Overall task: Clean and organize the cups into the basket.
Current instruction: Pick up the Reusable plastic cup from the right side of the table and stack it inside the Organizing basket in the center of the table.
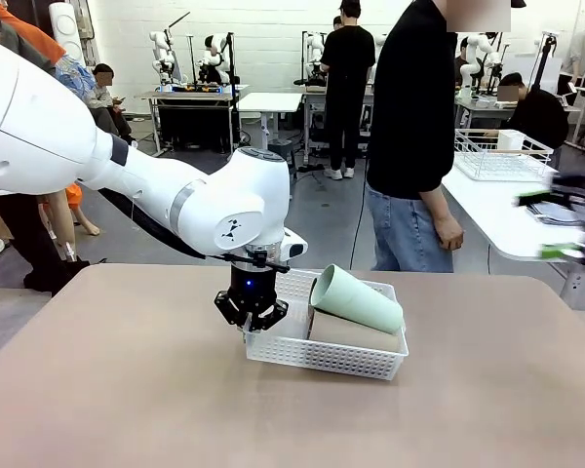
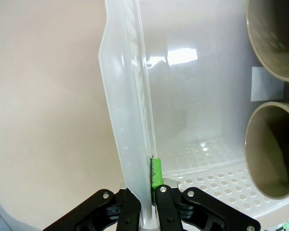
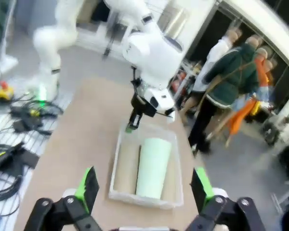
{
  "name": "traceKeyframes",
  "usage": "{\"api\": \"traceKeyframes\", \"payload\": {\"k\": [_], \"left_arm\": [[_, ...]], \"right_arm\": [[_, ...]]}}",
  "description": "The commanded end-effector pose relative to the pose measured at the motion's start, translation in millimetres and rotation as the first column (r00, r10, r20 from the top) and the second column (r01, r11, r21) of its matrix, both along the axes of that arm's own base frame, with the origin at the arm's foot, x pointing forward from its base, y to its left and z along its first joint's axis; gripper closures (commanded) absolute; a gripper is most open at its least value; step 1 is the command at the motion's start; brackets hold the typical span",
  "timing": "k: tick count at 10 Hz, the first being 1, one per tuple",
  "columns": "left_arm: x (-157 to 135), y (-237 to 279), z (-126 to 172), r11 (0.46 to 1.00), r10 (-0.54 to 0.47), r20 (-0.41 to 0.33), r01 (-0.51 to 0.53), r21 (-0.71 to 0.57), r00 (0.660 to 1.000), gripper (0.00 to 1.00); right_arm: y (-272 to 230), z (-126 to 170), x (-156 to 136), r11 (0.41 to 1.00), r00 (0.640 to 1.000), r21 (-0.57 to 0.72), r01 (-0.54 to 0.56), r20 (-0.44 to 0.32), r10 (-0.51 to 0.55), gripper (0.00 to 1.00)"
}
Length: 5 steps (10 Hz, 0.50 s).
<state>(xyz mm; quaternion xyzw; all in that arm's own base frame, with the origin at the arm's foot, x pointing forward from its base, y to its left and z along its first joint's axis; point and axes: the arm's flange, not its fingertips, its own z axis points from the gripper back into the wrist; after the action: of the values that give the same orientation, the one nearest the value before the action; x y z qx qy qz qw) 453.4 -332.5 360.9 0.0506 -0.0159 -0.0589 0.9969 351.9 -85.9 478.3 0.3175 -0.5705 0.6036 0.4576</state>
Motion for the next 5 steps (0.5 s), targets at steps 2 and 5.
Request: {"api": "traceKeyframes", "payload": {"k": [2,5], "left_arm": [[-3,0,-4,1.000,-0.013,-0.003,0.013,0.016,1.000,1.00],[-3,0,-4,1.000,-0.013,-0.003,0.013,0.016,1.000,1.00]], "right_arm": [[-94,-94,22,0.990,0.995,0.140,-0.028,-0.087,0.040,0.00],[-132,-135,41,0.982,0.961,0.174,0.078,-0.274,-0.028,0.00]]}}
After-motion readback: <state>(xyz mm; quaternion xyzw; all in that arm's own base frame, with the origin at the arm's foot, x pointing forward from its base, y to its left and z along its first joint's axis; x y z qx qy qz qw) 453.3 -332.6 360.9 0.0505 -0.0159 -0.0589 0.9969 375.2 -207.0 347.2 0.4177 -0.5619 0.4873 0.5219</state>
